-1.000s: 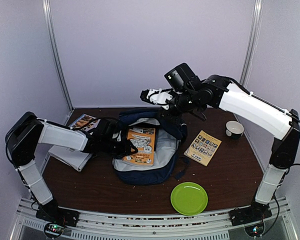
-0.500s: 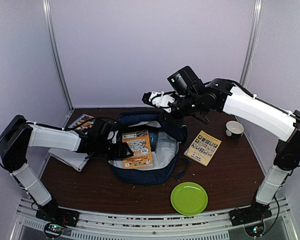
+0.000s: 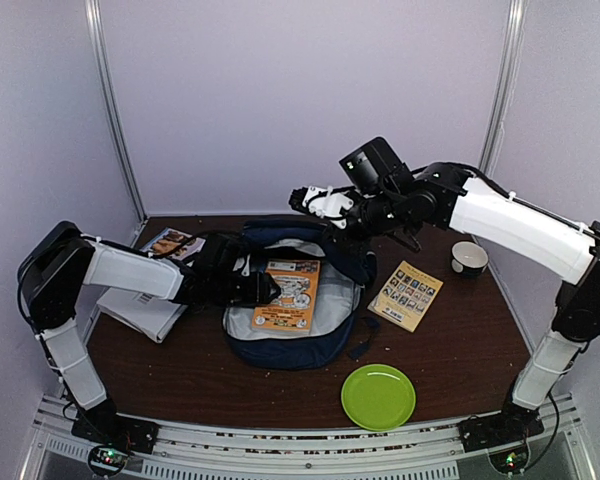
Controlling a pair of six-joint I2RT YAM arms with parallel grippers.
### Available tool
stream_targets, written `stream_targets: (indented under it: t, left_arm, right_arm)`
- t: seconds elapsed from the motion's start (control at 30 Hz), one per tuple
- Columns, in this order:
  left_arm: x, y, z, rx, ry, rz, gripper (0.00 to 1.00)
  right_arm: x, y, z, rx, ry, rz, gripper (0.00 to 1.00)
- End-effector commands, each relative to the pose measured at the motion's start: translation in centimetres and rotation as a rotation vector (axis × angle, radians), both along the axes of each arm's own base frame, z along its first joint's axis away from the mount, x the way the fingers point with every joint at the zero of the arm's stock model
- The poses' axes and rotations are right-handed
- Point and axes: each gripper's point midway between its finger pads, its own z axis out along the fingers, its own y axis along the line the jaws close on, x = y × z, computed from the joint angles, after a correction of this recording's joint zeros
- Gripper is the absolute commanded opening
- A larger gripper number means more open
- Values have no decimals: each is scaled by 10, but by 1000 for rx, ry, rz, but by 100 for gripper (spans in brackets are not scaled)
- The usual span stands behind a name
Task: Pack the student bag
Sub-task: Adjust the book in the largest pocket of the bag.
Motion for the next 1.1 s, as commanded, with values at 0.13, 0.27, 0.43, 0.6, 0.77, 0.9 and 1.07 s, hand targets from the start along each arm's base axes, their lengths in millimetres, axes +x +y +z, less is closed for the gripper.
stream_targets:
  t: [0.13, 0.27, 0.43, 0.6, 0.77, 0.9, 1.07]
  left_arm:
    - [10, 26, 45, -51, -157, 162, 66]
    - [-16, 40, 63, -27, -219, 142, 68]
    - [-52, 27, 70, 56, -312, -29, 65]
    - [-96, 15, 46, 176, -341, -178, 44]
    - [-108, 29, 25, 214, -306, -125, 41]
    - [-114, 33, 42, 182, -355, -117, 40]
    - [-131, 33, 77, 146, -473, -151, 31]
  right_arm:
    - [2, -15, 36, 83, -71, -35, 0]
    - [1, -17, 40, 97, -71, -34, 0]
    - [2, -15, 34, 104, -44, -37, 0]
    - [2, -9, 32, 111, -21, -24, 0]
    - [2, -2, 27, 108, 8, -10, 0]
    - [5, -1, 18, 93, 22, -17, 0]
    - [7, 1, 13, 86, 32, -19, 0]
